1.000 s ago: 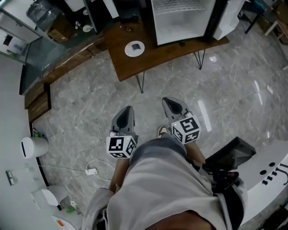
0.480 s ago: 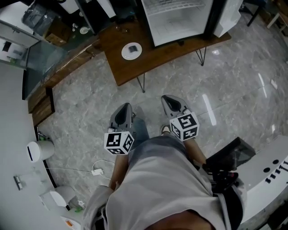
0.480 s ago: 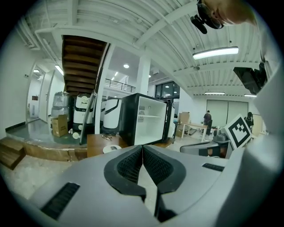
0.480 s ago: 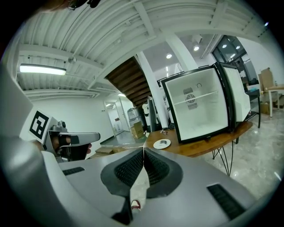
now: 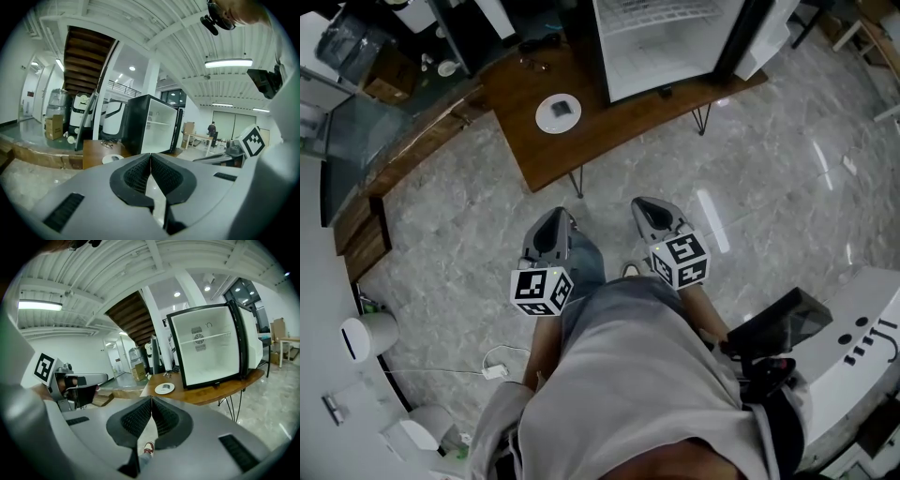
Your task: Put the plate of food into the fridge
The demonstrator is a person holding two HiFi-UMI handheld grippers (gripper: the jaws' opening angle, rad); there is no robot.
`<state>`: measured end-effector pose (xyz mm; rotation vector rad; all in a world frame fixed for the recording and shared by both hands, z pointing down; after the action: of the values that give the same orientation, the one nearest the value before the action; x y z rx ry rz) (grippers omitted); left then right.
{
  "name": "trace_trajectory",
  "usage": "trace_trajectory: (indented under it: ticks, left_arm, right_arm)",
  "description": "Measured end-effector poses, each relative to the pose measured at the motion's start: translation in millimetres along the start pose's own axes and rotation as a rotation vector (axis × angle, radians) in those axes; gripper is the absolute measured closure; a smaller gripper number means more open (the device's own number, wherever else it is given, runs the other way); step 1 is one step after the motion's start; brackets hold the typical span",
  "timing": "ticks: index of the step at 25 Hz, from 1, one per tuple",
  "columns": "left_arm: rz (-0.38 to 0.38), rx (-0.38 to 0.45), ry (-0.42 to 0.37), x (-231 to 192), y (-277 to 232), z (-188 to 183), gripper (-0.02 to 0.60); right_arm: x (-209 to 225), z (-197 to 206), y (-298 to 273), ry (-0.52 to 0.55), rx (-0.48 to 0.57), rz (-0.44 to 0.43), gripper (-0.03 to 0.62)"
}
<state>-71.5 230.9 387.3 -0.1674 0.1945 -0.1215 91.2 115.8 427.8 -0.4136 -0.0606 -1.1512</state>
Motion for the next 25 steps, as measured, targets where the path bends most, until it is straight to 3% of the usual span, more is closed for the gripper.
trace_trajectory:
  ticks: [12, 25]
  left_arm:
    - [0.072, -0.036, 0.034, -135.2, -95.6, -39.2, 0.561]
    - [0.191, -0.119, 0.015, -339.8, -240.6, -98.8, 0.561]
  right_arm:
    - [1.6, -43.0, -150.0, -0.005, -0.052, 0.058, 0.576]
    - [-6.8, -113.5, -381.2, -0.047, -0.065, 0.126, 0.576]
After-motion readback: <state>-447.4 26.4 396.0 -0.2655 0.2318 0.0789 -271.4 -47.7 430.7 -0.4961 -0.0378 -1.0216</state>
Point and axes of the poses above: the fingertips, and each gripper's own axes: y backward along the fingers, x to its right, z out of its underside, the point moved 6 cm from there along y, backward along the fingers, and after that the axes turned 5 degrees about x, right-handed, at the moved point
